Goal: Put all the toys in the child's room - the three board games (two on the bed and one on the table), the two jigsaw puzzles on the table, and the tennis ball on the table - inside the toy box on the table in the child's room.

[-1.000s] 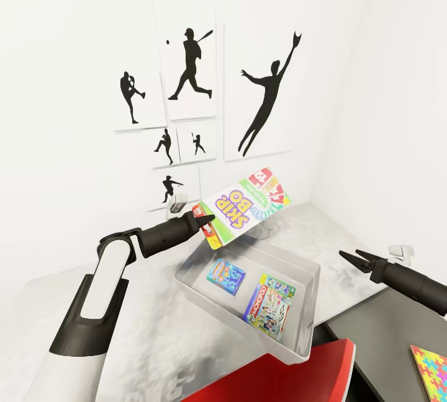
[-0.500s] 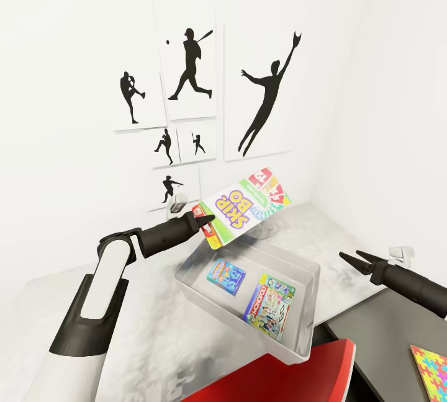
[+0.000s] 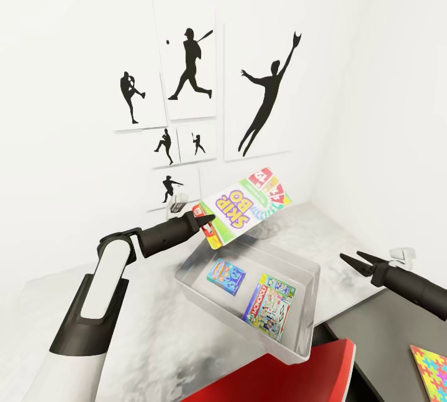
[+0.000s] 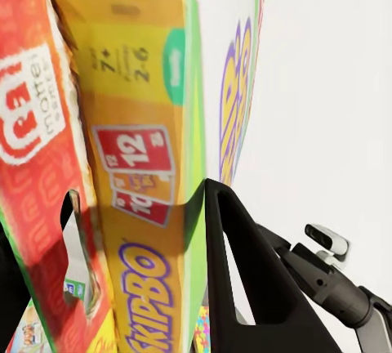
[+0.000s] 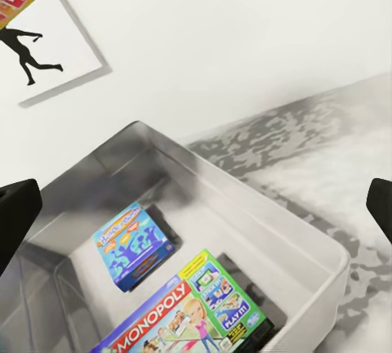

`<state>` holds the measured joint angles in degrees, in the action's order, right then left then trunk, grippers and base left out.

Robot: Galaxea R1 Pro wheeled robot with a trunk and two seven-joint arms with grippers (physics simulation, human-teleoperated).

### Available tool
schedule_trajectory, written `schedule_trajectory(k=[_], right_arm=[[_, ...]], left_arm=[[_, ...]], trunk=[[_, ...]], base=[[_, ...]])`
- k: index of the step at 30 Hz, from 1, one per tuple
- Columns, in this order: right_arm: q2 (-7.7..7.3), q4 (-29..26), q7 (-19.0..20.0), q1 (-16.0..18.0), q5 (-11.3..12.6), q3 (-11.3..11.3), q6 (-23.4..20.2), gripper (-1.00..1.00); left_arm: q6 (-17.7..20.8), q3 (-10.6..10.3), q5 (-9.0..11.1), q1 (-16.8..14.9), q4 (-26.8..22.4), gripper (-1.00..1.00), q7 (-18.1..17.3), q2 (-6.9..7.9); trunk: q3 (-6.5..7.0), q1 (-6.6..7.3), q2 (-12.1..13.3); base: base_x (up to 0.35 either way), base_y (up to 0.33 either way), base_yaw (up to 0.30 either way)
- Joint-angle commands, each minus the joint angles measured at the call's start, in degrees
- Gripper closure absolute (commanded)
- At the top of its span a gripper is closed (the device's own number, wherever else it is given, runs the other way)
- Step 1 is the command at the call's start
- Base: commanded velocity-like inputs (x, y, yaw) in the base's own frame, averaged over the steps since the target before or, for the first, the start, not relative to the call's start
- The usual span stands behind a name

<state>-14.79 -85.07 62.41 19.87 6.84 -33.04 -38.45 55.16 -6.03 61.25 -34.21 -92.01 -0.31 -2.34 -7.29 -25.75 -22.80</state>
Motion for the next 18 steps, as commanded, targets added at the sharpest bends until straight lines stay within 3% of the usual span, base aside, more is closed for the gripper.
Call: schedule_trajectory(k=[1,18], right_arm=[[-0.02,0.0,0.1,0.0,0.3,0.0,-0.4,-1.0],[-0.06,-0.1,0.2,0.0,0.4,-0.1,-0.5,-1.0]], left_arm=[[0.2,0.0,0.0,-0.1,0.0,1.0,0.0,-0.03],[0.3,0.0,0.0,-0.1,0.0,1.0,0.0,-0.03]], trunk=[[-0.12,-0.04,-0.1],[-0.12,-0.04,-0.1]], base=[[0.0,0.0,0.0],[0.0,0.0,0.0]])
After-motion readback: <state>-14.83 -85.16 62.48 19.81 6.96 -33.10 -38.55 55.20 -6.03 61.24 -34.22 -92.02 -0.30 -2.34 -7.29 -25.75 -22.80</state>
